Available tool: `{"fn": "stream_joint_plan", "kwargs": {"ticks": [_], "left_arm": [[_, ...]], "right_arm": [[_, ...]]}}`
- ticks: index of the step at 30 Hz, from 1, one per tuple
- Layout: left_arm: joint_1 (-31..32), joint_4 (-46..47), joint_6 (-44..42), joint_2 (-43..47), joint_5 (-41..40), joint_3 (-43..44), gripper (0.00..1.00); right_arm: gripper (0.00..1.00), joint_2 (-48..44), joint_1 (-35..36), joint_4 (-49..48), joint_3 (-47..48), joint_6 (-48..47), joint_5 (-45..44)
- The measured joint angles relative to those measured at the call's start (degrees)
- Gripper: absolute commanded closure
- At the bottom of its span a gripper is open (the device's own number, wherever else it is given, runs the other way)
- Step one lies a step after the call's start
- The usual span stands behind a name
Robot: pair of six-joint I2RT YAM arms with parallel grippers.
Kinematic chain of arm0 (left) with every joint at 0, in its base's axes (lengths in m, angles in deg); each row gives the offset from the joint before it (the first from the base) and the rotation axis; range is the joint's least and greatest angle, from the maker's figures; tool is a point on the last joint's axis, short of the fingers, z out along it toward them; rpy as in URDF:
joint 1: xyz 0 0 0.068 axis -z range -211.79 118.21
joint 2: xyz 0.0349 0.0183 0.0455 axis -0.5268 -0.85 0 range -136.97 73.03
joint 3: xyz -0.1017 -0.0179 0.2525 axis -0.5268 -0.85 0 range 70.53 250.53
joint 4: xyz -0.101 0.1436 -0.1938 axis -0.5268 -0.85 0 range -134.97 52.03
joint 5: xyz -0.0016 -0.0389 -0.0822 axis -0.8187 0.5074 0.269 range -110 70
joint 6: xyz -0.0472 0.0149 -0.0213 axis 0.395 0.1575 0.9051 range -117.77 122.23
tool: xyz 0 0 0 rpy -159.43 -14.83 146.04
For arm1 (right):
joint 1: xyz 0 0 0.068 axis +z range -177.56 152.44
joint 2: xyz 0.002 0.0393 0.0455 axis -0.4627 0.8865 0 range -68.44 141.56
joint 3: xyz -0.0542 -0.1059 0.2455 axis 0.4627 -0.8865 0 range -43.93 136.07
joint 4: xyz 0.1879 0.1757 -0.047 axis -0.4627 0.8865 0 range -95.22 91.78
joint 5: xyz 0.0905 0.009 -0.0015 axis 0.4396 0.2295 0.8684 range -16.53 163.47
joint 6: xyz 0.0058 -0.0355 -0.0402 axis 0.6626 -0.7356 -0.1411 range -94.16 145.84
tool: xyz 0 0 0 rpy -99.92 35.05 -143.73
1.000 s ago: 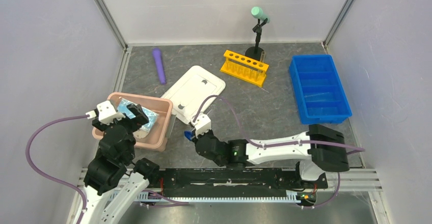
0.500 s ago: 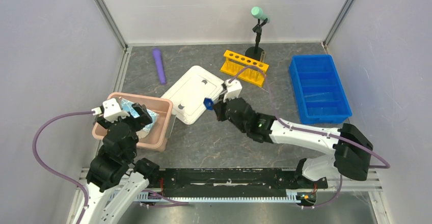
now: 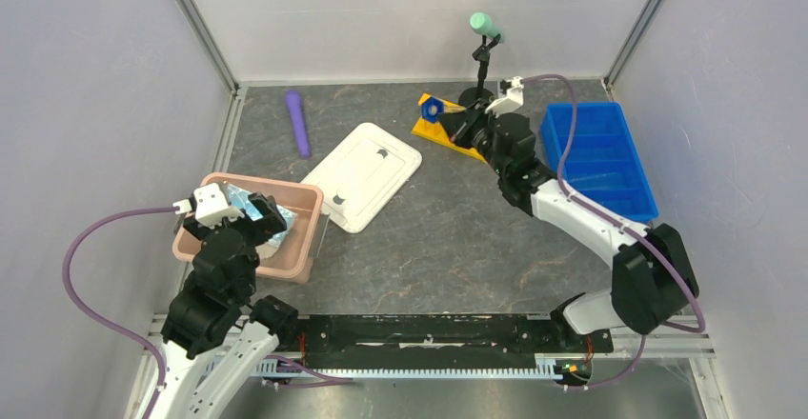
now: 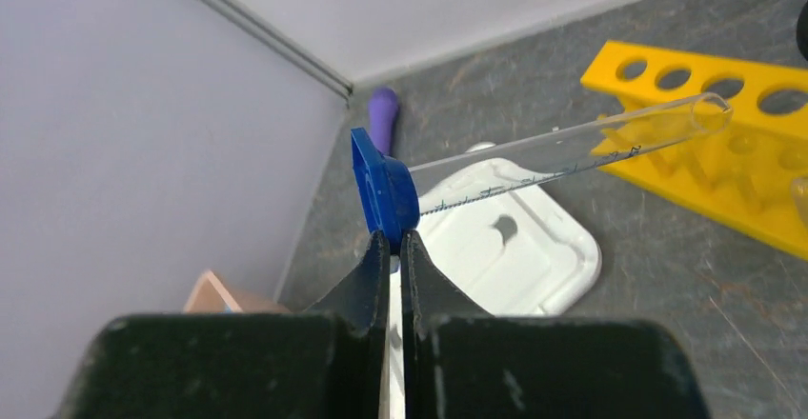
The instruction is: Organize the chemistry lab equipment
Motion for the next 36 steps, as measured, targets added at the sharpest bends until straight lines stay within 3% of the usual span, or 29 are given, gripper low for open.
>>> {"fn": "stream_joint_plan", "kwargs": {"ticks": [5,13,23,36], "left_arm": [[0.0,0.0,0.0,0.0,0.6,0.0,0.0],[0.0,1.1,-0.1,0.0,1.0,-0.3,0.0],[0.0,1.2,-0.7,-0.4,1.2,-0.6,0.0],[0.0,1.2,-0.7,-0.4,1.6,-0.6,0.0]], "right_arm": [[1.0,4.8,-6.2,-5.3,1.3,7.5,5.1],[1.0,7.5,-8.2,-7.6,2.4,14.0,10.4],[1.0,9.0,-10.1,-15.2,1.7,25.6,12.0],[1.0,9.0,-11.0,-16.7,-4.3,33.0,10.8]]}}
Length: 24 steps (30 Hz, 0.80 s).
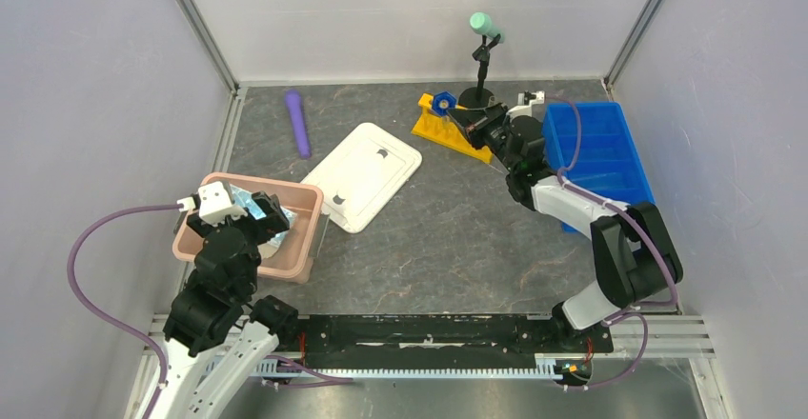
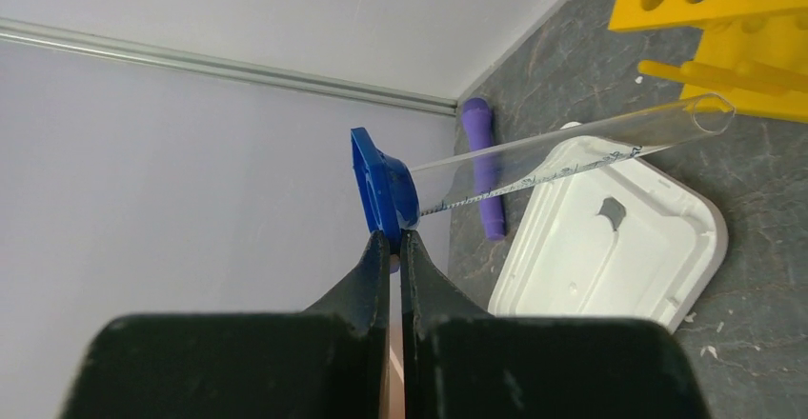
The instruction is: Organize the chemistry lab equipment
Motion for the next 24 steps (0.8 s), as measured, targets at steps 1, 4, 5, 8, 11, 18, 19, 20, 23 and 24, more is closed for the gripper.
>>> {"fn": "stream_joint_plan", "kwargs": {"ticks": [1,4,5,8,11,18,19,20,23,24], "left_arm": [[0.0,0.0,0.0,0.0,0.0,0.0,0.0],[0.0,0.0,0.0,0.0,0.0,0.0,0.0],[0.0,0.0,0.0,0.0,0.1,0.0,0.0],[0.0,0.0,0.0,0.0,0.3,0.0,0.0],[0.0,0.0,0.0,0.0,0.4,0.0,0.0],[0.0,0.0,0.0,0.0,0.4,0.0,0.0],[0.0,0.0,0.0,0.0,0.4,0.0,0.0],[0.0,0.0,0.0,0.0,0.4,0.0,0.0],[0.0,0.0,0.0,0.0,0.4,0.0,0.0],[0.0,0.0,0.0,0.0,0.4,0.0,0.0]], "right_arm": [[1.0,-0.2,-0.2,0.0,-0.6,0.3,-0.4],[1.0,-0.7,-0.7,0.2,-1.7,0.8,-0.9],[1.0,-0.8,-0.8,0.3,-1.9,0.9,-1.0],[1.0,-1.3,-1.5,0.3,-2.1,1.0,-1.1],[1.0,-1.9,-2.0,0.3,-2.1,1.0,-1.1],[1.0,-2.3,-3.1,0.2,-2.2,1.0,-1.1],[1.0,-2.3,-3.2,0.2,-2.3,1.0,-1.1],[1.0,-2.3,-3.3,0.2,-2.4,1.0,-1.1],[1.0,-2.3,-3.3,0.3,-2.6,1.0,-1.1],[1.0,-2.3,-3.3,0.3,-2.6,1.0,-1.1]]}}
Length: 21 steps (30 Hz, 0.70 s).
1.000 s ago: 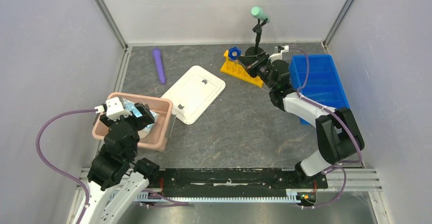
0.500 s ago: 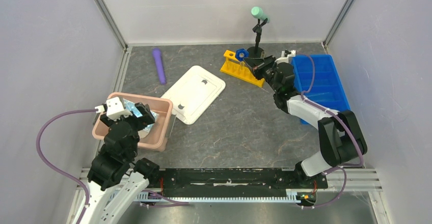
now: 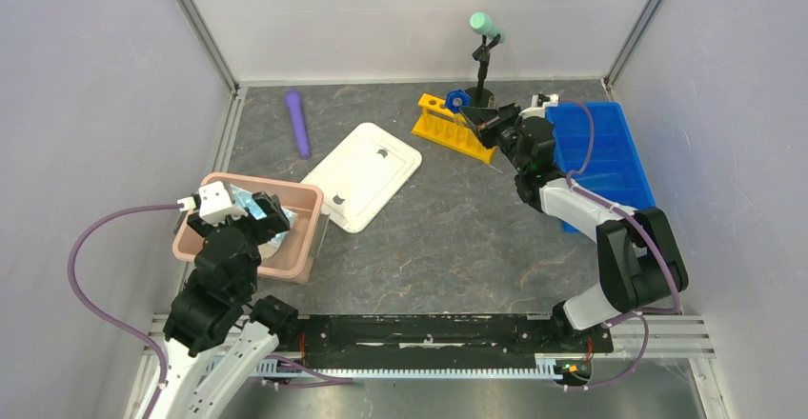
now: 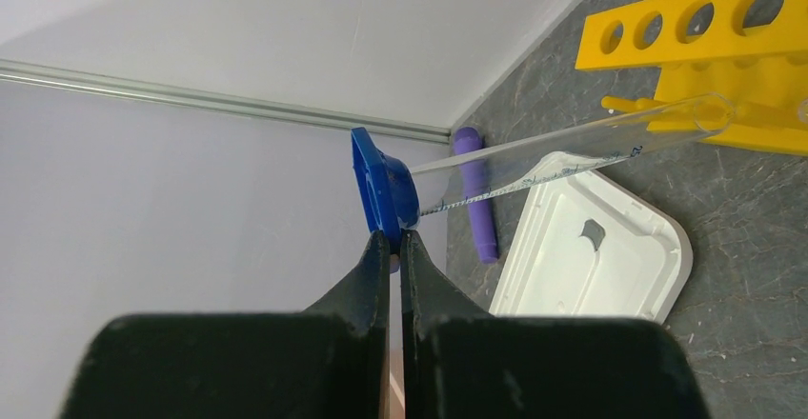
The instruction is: Organize the chemistry lab equipment
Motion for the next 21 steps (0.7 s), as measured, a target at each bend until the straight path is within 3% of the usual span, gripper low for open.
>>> {"fn": "stream_joint_plan", "kwargs": {"ticks": [21], "left_arm": [[0.0,0.0,0.0,-1.1,0.0,0.0,0.0]], "right_arm": [[1.0,3.3,-2.0,-2.7,-1.1,2.0,1.4]]}}
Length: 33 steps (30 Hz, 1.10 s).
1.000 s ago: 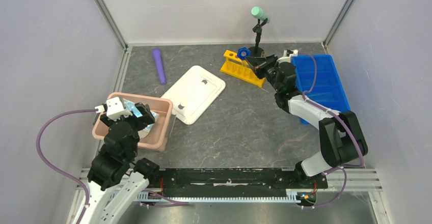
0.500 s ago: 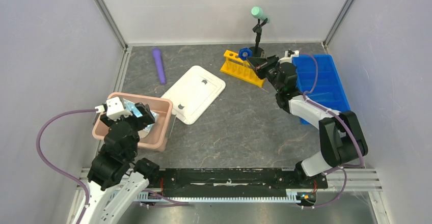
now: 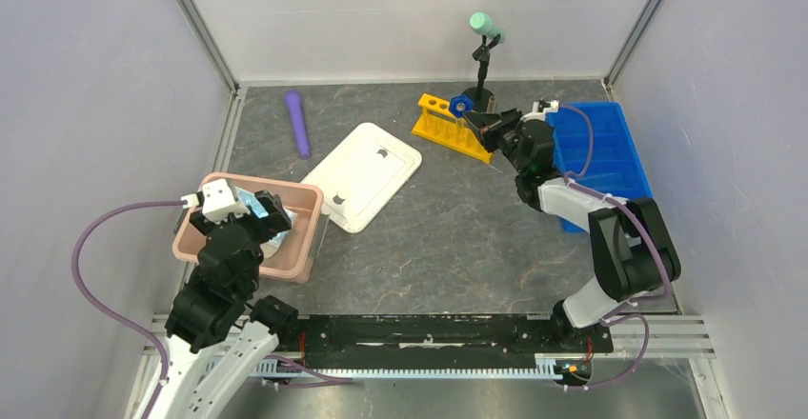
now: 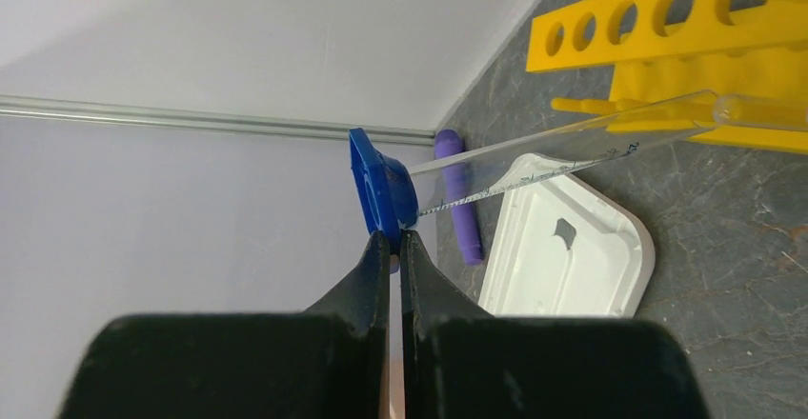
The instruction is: Organize the chemistry lab equipment
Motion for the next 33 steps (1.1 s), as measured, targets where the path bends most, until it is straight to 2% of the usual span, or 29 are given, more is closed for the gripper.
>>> {"fn": "stream_joint_plan", "kwargs": {"ticks": [7,13,20,25,29,33], "left_arm": [[0.0,0.0,0.0,-0.3,0.0,0.0,0.0],[0.0,0.0,0.0,-0.4,0.0,0.0,0.0],[0.0,0.0,0.0,-0.4,0.0,0.0,0.0],[0.0,0.0,0.0,-0.4,0.0,0.0,0.0],[0.0,-0.1,0.0,-1.1,1.7,0.2,0.0],[0.0,-1.2,0.0,-6.1,6.2,3.4,0.0]], "right_arm": [[0.97,1.7,-0.5,-0.5,-0.8,1.1,0.7],[0.74,2.3,-1.0,-1.5,-0.8,1.5,1.6],[0.65,2.8,-1.8,0.0,-0.7,0.1,2.1],[0.58,0.7,-2.4,7.6,0.7,-6.2,2.1],[0.53,-5.0,-2.4,13.4,1.4,-13.7,2.5],[0.46,-12.1,-2.4,17.4,1.4,-25.0,4.8]]}}
